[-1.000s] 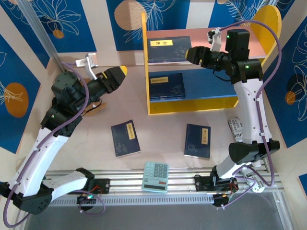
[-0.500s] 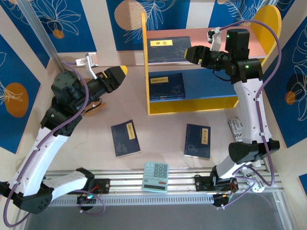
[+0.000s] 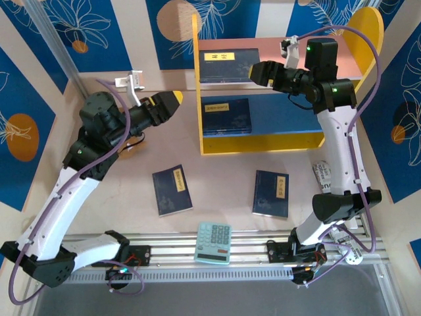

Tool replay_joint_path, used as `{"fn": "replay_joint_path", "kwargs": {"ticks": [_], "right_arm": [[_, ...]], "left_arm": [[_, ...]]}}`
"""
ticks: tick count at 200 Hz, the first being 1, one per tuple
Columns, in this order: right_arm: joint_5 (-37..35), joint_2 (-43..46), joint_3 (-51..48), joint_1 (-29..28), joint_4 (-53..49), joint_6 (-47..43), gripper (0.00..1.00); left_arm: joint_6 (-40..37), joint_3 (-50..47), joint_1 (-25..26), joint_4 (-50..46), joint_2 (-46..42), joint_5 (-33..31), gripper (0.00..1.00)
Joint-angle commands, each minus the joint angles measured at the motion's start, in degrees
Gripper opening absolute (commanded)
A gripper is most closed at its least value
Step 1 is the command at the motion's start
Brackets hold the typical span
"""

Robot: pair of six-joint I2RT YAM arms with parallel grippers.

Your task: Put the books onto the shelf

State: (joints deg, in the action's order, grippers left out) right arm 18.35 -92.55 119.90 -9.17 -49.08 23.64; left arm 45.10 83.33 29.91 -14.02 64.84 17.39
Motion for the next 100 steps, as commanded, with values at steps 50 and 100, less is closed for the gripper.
{"fn": "replay_joint_path", "kwargs": {"ticks": [50, 100], "right_arm": [[-0.4, 0.2, -3.7, -0.3, 0.7, -0.3, 0.73], [-0.1, 3.2, -5.8, 0.8, 0.8, -1.0, 0.74]], "left_arm": [[-1.4, 4.7, 4.2, 2.1, 5.3, 2.0, 0.65], [-5.8, 11.2, 7.9, -3.5, 10.8, -2.2, 0.65]]}}
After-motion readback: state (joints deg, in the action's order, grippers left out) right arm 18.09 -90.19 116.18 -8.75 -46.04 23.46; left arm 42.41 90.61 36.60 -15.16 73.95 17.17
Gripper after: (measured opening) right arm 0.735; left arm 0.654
